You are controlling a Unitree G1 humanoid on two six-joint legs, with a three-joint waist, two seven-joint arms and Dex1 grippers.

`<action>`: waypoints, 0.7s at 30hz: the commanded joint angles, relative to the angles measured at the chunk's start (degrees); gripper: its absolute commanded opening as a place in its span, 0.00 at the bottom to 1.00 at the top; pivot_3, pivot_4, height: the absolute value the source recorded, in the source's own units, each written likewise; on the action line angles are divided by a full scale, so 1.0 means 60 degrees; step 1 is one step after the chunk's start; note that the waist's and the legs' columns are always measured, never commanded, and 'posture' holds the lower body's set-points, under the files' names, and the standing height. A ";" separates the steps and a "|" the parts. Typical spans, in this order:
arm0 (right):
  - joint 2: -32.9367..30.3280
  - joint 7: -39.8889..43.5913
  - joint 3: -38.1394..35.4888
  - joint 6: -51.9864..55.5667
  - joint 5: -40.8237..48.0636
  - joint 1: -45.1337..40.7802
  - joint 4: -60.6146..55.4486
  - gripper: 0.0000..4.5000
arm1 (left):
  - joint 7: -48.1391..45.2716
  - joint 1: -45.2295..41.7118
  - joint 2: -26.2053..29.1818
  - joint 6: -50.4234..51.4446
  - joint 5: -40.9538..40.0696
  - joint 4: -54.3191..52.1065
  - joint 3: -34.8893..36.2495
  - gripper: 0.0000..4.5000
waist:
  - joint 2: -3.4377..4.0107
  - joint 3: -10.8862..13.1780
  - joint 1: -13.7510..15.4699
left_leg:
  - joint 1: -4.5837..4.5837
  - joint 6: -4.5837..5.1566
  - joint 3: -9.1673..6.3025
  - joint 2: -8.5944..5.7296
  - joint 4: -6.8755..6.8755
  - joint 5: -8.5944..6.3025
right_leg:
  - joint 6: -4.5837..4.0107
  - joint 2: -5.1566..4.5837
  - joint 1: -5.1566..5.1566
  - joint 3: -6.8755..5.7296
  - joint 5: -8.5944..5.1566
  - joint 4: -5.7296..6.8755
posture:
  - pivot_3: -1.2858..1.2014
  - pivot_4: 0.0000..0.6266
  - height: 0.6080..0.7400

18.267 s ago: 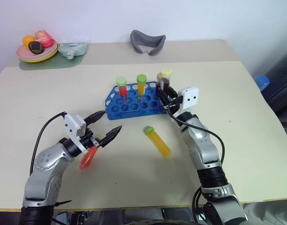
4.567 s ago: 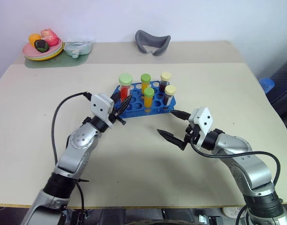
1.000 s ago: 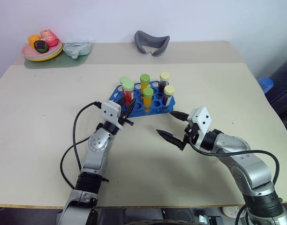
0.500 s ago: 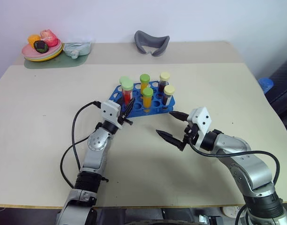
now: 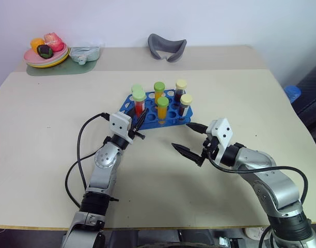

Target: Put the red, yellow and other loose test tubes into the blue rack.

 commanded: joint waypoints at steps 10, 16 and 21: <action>0.0099 -0.0012 -0.0044 -0.0092 0.0154 -0.0048 -0.0376 1.00 | -0.0133 0.0052 -0.0084 0.0245 -0.0054 0.0136 0.0012 0.93 | 0.0000 0.0000 0.0013 | -0.0003 0.0000 0.0000 0.0000 -0.0001 0.0000 | 0.0000 0.0000 -0.0003 0.0000 0.0000 0.0000 | 0.52 0.24 1.00; 0.0099 -0.0003 -0.0045 -0.0082 0.0162 -0.0083 -0.0350 1.00 | -0.0034 0.0047 -0.0127 0.0143 -0.0043 0.0044 0.0077 0.99 | 0.0000 0.0000 0.0011 | -0.0003 0.0000 0.0000 0.0000 -0.0001 0.0000 | 0.0000 0.0000 -0.0003 0.0000 0.0000 -0.0001 | 0.52 0.24 1.00; 0.0085 0.0011 -0.0052 -0.0076 0.0166 -0.0107 -0.0344 1.00 | 0.0085 0.0231 0.0014 0.0272 -0.0296 -0.0750 0.0356 0.99 | 0.0000 0.0000 0.0009 | -0.0002 0.0000 -0.0001 0.0000 -0.0001 0.0000 | 0.0000 0.0000 -0.0003 0.0000 0.0000 -0.0001 | 0.52 0.24 1.00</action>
